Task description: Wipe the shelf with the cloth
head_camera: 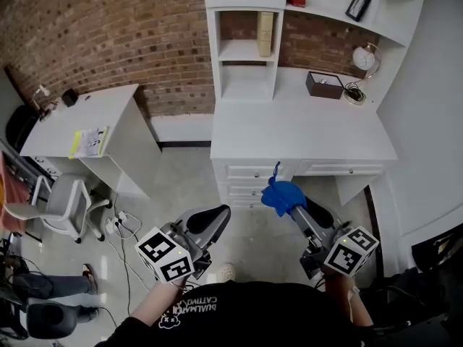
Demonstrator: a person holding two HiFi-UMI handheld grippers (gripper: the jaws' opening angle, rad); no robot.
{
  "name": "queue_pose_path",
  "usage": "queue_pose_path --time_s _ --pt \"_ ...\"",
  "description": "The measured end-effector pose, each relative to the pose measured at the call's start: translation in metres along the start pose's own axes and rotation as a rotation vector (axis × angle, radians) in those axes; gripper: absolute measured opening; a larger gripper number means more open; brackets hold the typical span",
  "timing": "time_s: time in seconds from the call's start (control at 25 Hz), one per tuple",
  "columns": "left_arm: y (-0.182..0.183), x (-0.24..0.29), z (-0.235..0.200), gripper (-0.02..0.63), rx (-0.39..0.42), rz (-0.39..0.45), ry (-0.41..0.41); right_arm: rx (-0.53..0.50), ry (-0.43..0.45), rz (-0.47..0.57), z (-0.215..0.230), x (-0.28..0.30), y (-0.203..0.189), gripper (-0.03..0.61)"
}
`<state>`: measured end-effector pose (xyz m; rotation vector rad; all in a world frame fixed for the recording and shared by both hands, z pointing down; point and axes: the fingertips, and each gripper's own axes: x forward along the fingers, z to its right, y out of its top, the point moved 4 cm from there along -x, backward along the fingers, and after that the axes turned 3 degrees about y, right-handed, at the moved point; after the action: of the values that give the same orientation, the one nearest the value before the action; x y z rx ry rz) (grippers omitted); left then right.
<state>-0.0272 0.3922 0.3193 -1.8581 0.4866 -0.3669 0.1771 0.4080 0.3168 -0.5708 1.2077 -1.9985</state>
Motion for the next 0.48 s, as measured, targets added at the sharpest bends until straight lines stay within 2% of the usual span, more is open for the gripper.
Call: queue_pose_path --time_s 0.28,0.48 --pt "0.048 -0.005 -0.086 -0.008 0.060 -0.013 -0.037 -0.024 -0.026 0.061 0.008 0.096 0.023 0.117" --pt "0.050 0.000 -0.125 -0.005 0.061 -0.016 -0.061 -0.051 -0.063 0.064 0.025 0.133 0.020 0.117"
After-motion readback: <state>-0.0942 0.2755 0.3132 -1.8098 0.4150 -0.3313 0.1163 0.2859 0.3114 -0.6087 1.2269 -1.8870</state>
